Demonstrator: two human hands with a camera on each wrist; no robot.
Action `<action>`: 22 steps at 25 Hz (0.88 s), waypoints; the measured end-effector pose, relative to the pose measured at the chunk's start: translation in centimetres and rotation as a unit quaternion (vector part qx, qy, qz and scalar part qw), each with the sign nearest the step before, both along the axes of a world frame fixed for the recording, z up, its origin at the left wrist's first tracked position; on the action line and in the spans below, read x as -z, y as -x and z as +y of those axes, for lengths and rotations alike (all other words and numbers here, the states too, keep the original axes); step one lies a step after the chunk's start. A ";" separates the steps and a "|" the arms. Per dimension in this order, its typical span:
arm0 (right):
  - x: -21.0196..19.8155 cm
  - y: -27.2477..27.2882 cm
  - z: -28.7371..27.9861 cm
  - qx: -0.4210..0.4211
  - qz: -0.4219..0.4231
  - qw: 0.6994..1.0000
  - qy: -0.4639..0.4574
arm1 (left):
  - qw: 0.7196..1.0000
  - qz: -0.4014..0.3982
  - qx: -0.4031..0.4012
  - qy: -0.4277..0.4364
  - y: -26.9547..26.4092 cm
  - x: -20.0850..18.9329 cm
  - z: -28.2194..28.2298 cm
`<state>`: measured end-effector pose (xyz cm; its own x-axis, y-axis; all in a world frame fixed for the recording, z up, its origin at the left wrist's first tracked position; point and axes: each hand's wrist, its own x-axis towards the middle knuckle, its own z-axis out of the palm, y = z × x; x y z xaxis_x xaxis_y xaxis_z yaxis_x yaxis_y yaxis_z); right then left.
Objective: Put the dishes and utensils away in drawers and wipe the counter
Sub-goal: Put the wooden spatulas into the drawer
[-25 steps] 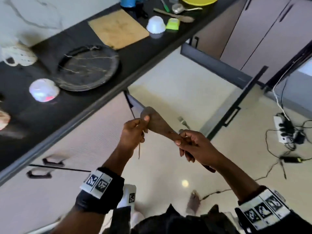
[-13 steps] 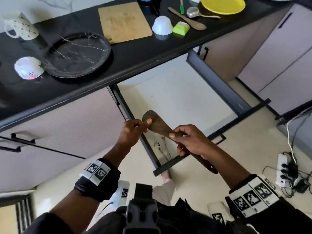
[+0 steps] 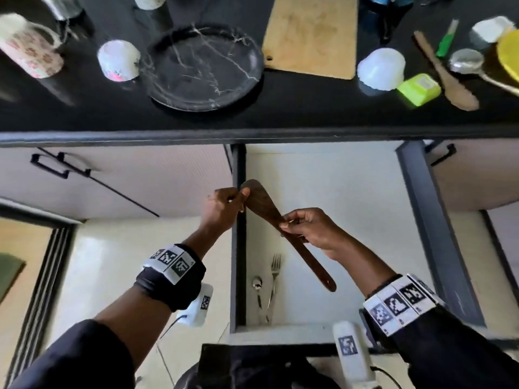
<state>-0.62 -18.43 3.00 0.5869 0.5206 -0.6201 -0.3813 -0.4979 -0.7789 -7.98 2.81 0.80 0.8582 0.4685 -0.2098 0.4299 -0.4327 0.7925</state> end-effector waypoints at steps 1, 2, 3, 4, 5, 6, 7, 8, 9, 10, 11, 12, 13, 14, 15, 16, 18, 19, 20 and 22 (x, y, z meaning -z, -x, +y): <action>1.1 -1.3 0.9 -0.021 0.013 1.000 0.000 | 1.000 0.011 -0.026 -0.004 0.0 0.7 0.7; 2.4 -2.5 2.0 -0.051 0.024 0.998 -0.007 | 0.998 0.017 -0.058 -0.014 0.0 1.2 1.3; 3.8 -3.6 3.1 -0.081 0.037 0.996 -0.017 | 0.995 0.025 -0.088 -0.028 0.2 1.8 1.7; 5.2 -4.7 3.7 -0.099 0.051 0.994 -0.021 | 0.992 0.037 -0.112 -0.035 0.2 2.3 2.0; 6.5 -5.7 4.0 -0.109 0.062 0.992 -0.016 | 0.990 0.055 -0.128 -0.038 -0.2 2.5 2.1; 7.6 -6.4 4.2 -0.107 0.070 0.992 -0.007 | 0.987 0.071 -0.142 -0.037 -0.1 2.9 2.0; 8.2 -7.3 4.2 -0.087 0.063 0.994 0.001 | 0.986 0.070 -0.149 -0.038 -0.4 2.9 1.8; 9.0 -7.9 4.1 -0.056 0.066 0.996 0.003 | 0.986 0.075 -0.143 -0.041 -0.5 3.1 1.5; 9.9 -8.5 4.1 -0.018 0.062 0.998 0.009 | 0.987 0.074 -0.139 -0.039 -0.8 3.4 1.4; 10.4 -8.9 4.3 0.010 0.051 0.998 0.019 | 0.987 0.070 -0.138 -0.034 -0.9 3.9 1.2; 10.8 -8.9 4.7 0.022 0.037 0.999 0.028 | 0.988 0.062 -0.138 -0.025 -0.9 4.3 0.9; 11.1 -8.8 5.2 0.028 0.028 0.999 0.031 | 0.988 0.058 -0.142 -0.010 -0.9 4.4 0.7; 11.3 -8.7 5.7 0.031 0.023 0.999 0.034 | 0.988 0.058 -0.143 0.005 -1.1 4.5 0.5; 11.4 -8.8 6.3 0.035 0.020 0.999 0.036 | 0.988 0.061 -0.141 0.022 -1.4 4.5 0.3; 11.5 -9.1 7.0 0.041 0.012 0.998 0.040 | 0.988 0.067 -0.137 0.037 -1.7 4.5 0.2; 11.7 -9.2 7.6 0.047 0.002 0.998 0.043 | 0.988 0.074 -0.129 0.048 -1.8 4.6 0.2; 11.9 -9.4 8.5 0.055 -0.013 0.997 0.050 | 0.987 0.090 -0.115 0.061 -1.6 4.7 0.5; 12.1 -9.5 8.8 0.057 -0.018 0.997 0.055 | 0.987 0.097 -0.112 0.065 -1.3 4.6 0.7; 12.2 -9.6 9.1 0.056 -0.024 0.996 0.061 | 0.986 0.101 -0.110 0.071 -1.1 4.4 0.8; 12.3 -9.6 9.3 0.049 -0.041 0.995 0.077 | 0.984 0.104 -0.112 0.092 -0.7 4.0 0.9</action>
<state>9.03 -9.13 -9.35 0.6826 0.3604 -0.6357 -0.3725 -0.5768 -0.7270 -7.32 3.67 -3.24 0.6667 0.5790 -0.4694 0.6599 -0.1657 0.7328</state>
